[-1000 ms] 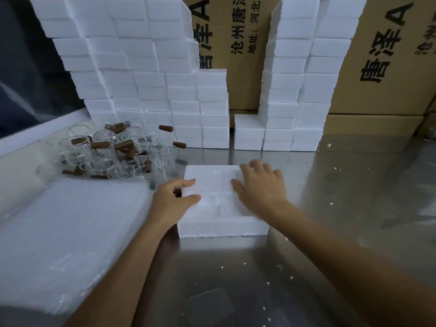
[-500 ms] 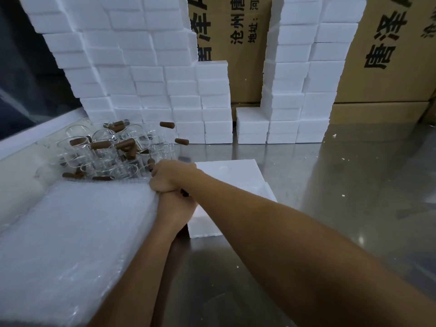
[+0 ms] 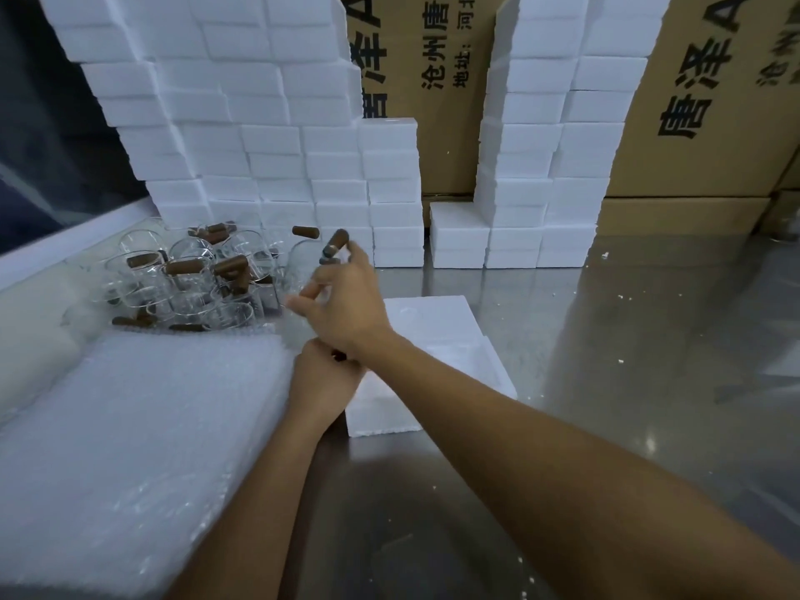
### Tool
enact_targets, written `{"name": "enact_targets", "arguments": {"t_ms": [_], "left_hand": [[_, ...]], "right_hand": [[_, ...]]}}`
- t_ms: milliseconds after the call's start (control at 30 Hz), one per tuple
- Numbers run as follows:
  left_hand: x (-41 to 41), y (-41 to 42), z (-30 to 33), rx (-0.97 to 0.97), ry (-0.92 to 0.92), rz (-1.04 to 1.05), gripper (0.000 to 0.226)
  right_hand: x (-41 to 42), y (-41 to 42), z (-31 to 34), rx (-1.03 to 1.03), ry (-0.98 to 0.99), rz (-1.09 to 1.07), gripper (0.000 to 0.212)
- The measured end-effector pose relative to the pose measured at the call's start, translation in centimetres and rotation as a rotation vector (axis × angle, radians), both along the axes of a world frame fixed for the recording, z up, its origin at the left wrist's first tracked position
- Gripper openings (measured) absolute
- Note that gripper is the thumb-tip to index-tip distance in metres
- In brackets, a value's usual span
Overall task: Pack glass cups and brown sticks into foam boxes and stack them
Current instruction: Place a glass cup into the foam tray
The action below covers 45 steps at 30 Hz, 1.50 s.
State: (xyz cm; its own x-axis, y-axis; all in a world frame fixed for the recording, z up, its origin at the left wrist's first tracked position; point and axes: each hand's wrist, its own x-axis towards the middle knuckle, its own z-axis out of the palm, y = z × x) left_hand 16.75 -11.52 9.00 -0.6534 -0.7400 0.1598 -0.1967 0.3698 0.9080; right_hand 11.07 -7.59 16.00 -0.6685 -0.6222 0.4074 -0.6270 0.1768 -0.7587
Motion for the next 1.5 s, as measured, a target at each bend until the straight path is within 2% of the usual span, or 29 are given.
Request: {"name": "enact_targets", "arguments": {"t_ms": [100, 200, 400, 467, 567, 667, 733, 833, 900, 967, 1067, 1267, 1400, 1500], "left_hand": [[0.2, 0.0, 0.0, 0.062, 0.043, -0.07, 0.018], [0.3, 0.2, 0.0, 0.082, 0.075, -0.077, 0.039], [0.4, 0.3, 0.5, 0.095, 0.043, -0.078, 0.041], [0.5, 0.4, 0.8, 0.042, 0.024, -0.069, 0.032], [0.4, 1.0, 2.1, -0.12, 0.011, -0.016, 0.031], [0.2, 2.8, 4.7, -0.215, 0.16, -0.064, 0.035], [0.1, 4.7, 6.7, -0.102, 0.312, -0.242, 0.038], [-0.1, 7.9, 8.5, 0.198, 0.441, -0.522, 0.04], [-0.3, 9.5, 8.7, 0.232, 0.43, -0.471, 0.045], [-0.5, 10.4, 8.8, 0.237, 0.384, -0.339, 0.041], [-0.7, 10.3, 9.0, 0.312, 0.413, -0.283, 0.036], [-0.3, 9.4, 10.1, 0.689, 0.444, -0.237, 0.042], [0.1, 9.2, 10.3, 0.862, 0.519, -0.258, 0.039], [0.1, 9.2, 10.4, 0.89, 0.527, -0.206, 0.038]], "right_hand": [[-0.6, 4.4, 1.0, -0.05, 0.101, -0.11, 0.022], [-1.8, 8.4, 1.9, -0.117, 0.146, -0.202, 0.036], [-3.5, 13.7, 3.0, -0.229, -0.111, -0.204, 0.065], [-3.7, 14.5, 3.5, -0.248, -0.18, -0.194, 0.072], [-3.8, 15.1, 4.4, -0.311, -0.144, -0.191, 0.072], [-3.3, 15.3, 4.8, -0.32, -0.098, -0.18, 0.077], [-2.8, 15.1, 4.8, -0.242, -0.101, -0.166, 0.084], [-2.0, 14.7, 4.4, -0.133, -0.052, -0.147, 0.084], [-1.8, 14.5, 3.9, -0.088, 0.017, -0.146, 0.086], [-1.7, 14.3, 3.5, -0.081, 0.073, -0.164, 0.088], [-1.6, 14.1, 3.5, -0.102, 0.137, -0.166, 0.085], [-1.7, 14.1, 3.7, 0.013, 0.308, -0.02, 0.041], [-2.7, 14.9, 4.1, -0.022, 0.17, 0.2, 0.053], [-3.7, 15.6, 4.4, 0.071, 0.187, 0.23, 0.062]]}}
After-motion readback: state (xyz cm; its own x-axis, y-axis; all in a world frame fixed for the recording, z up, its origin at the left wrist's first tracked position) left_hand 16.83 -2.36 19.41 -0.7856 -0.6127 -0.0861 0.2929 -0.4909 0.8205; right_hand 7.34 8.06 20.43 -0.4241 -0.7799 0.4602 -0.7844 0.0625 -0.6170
